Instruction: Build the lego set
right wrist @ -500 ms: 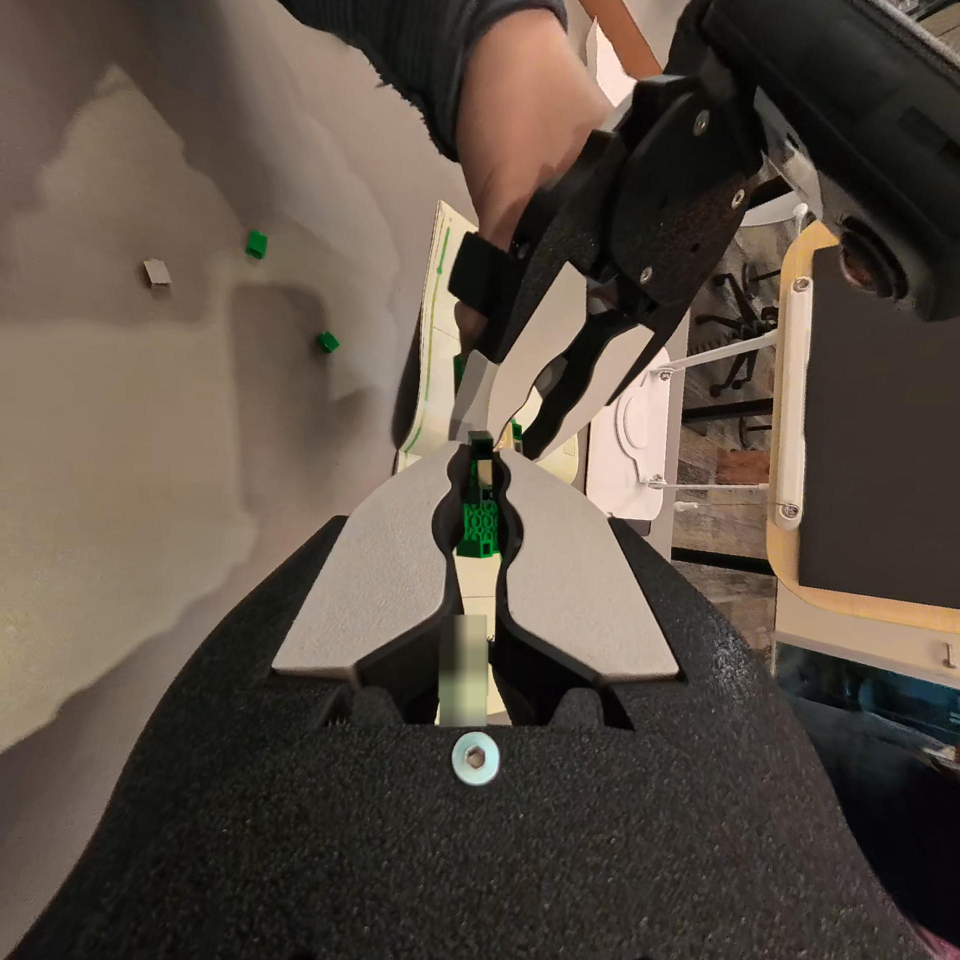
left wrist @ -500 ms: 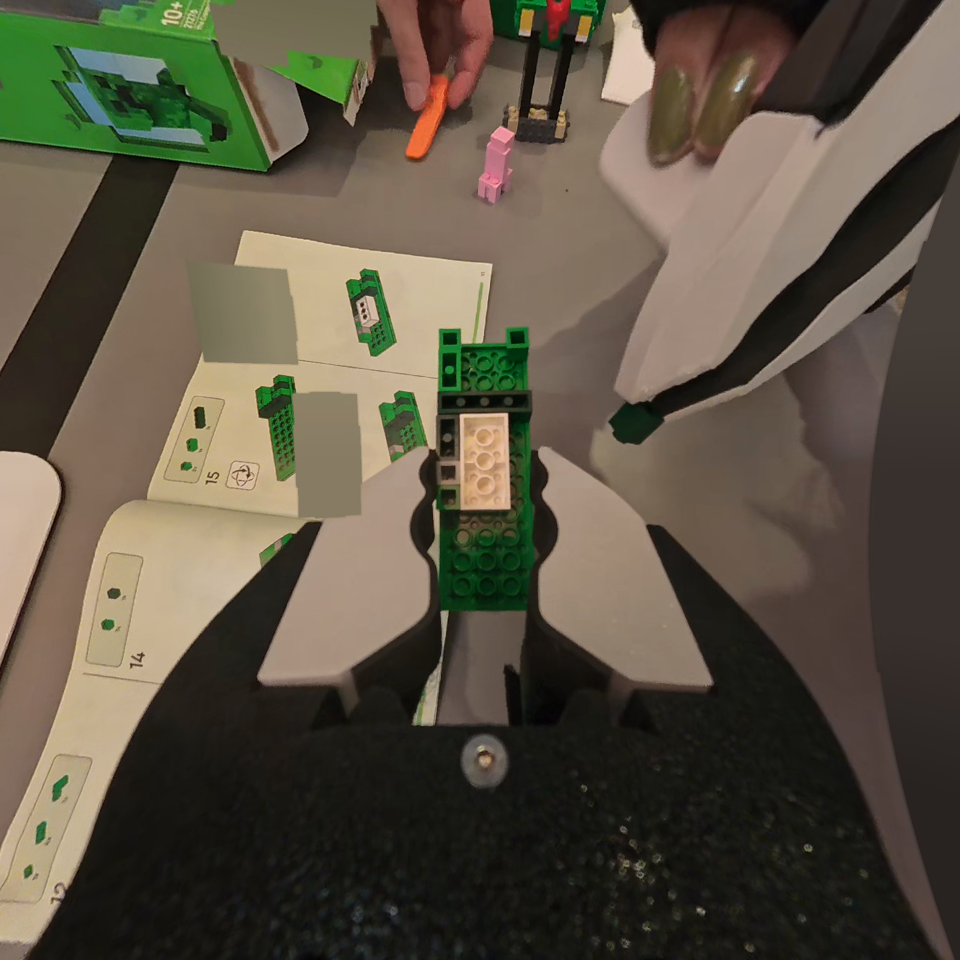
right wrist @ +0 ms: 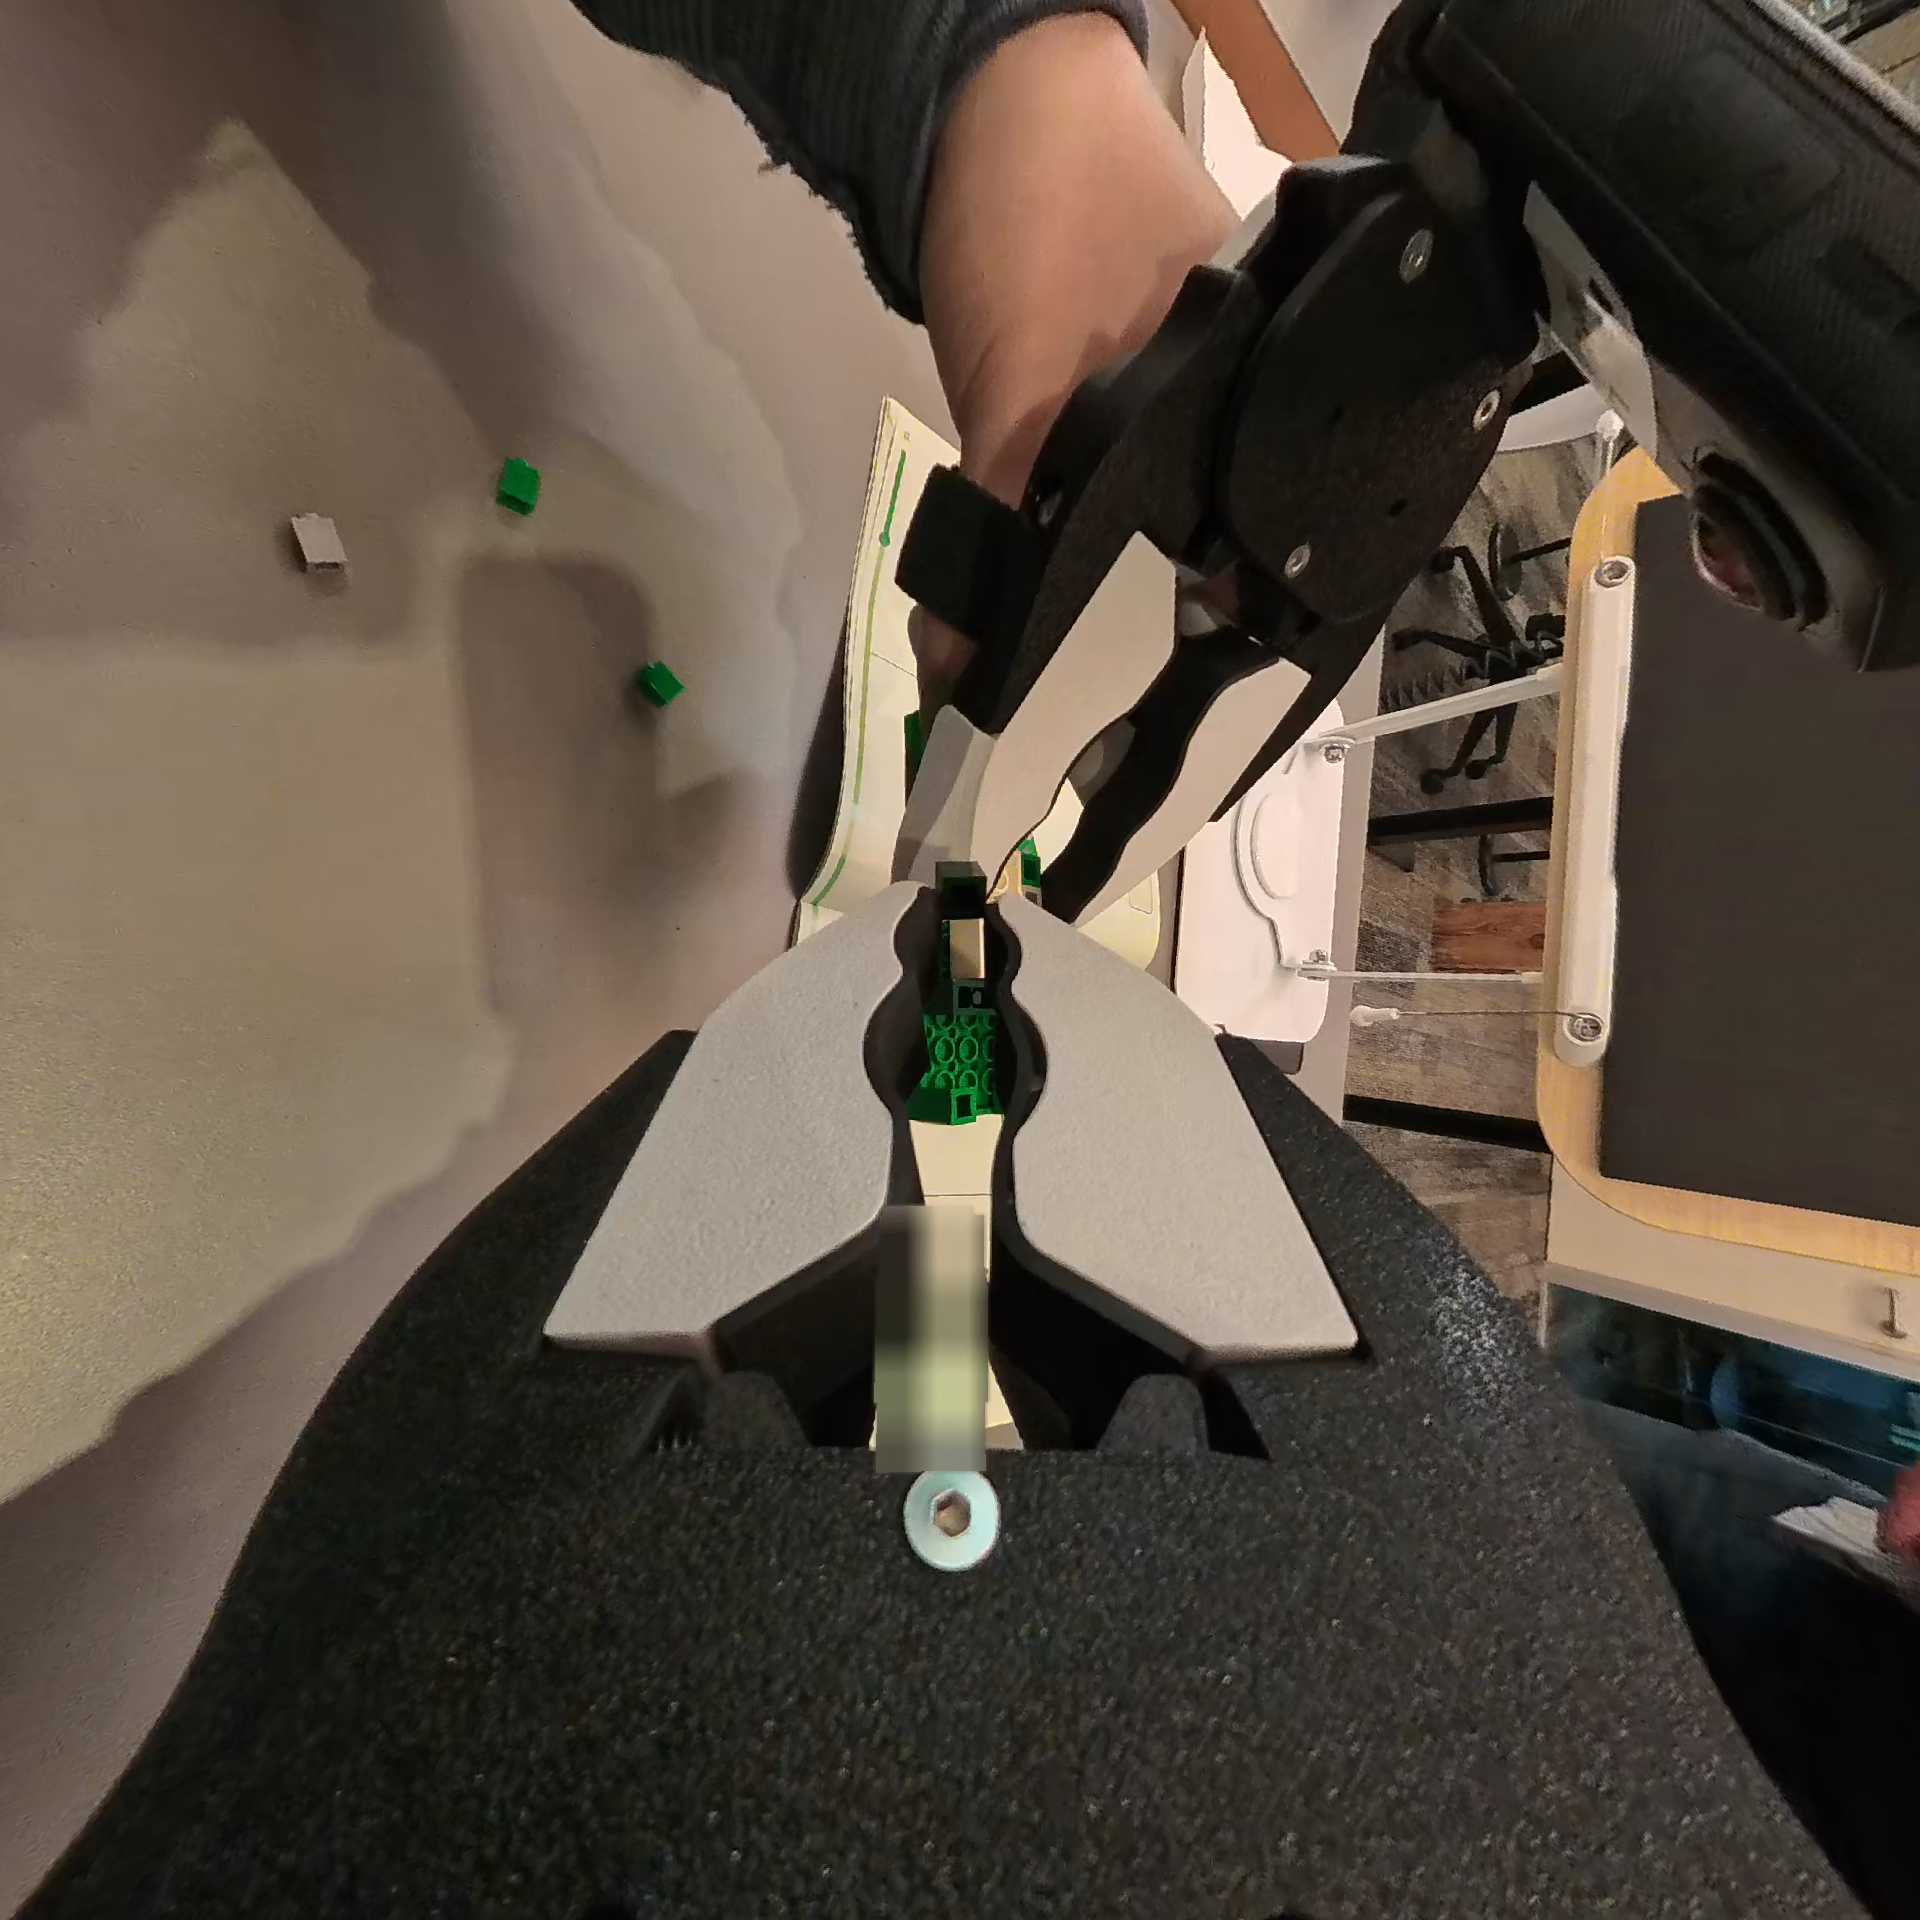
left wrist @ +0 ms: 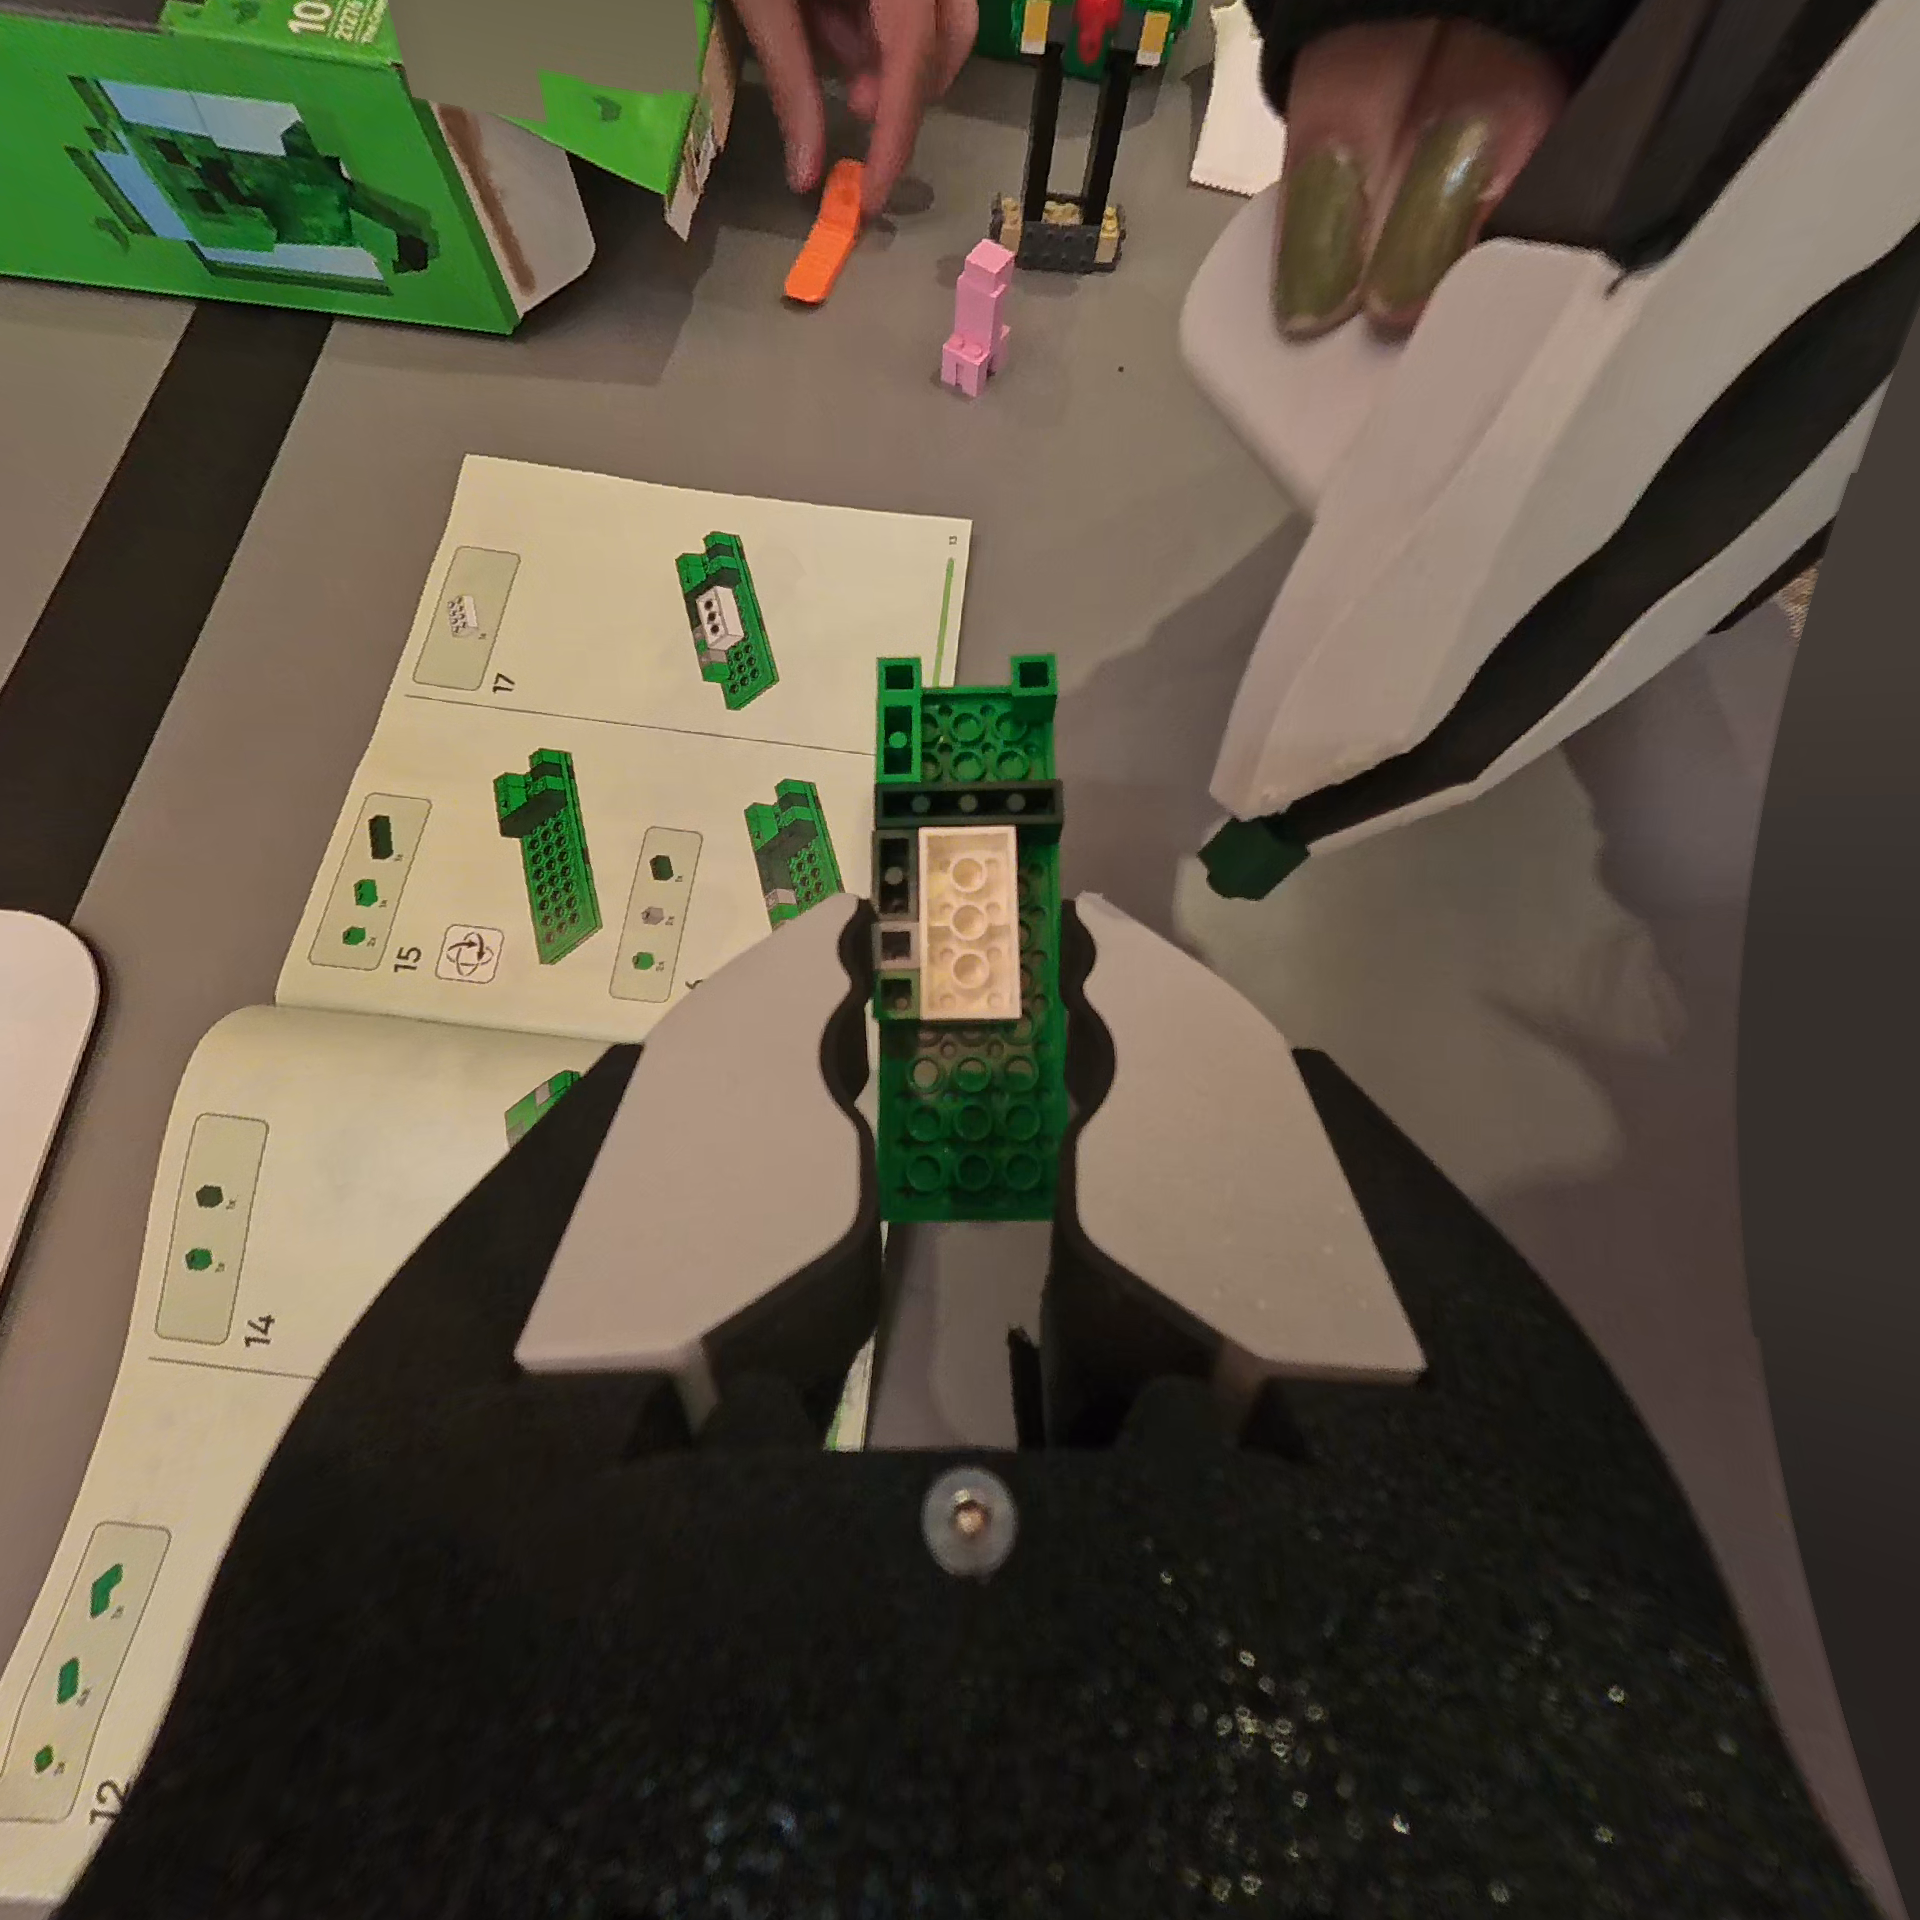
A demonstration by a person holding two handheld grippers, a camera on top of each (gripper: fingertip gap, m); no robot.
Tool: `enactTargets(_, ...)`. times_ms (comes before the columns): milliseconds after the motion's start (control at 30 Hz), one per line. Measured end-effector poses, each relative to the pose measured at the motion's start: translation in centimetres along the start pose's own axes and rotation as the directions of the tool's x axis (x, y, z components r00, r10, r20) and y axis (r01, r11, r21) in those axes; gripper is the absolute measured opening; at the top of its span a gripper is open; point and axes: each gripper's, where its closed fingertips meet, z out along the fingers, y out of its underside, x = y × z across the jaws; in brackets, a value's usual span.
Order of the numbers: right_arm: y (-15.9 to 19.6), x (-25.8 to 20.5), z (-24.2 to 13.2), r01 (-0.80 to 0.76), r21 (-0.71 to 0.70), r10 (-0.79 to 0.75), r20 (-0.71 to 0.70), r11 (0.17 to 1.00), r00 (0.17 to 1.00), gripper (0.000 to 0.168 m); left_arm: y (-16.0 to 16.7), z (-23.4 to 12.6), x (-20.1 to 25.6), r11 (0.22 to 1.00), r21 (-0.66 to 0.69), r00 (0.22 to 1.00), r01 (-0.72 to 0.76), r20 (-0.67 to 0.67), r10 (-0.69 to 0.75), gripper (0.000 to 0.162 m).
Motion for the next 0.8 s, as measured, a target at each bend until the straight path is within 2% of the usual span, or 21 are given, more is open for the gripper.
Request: enactTargets(800, 0.01, -0.06, 0.2, 0.005, -0.006, -0.004, 0.008, 1.0, 1.0, 0.007, 0.02, -0.05, 0.2, 1.0, -0.006, 1.0, -0.003, -0.006, 0.003, 0.034)
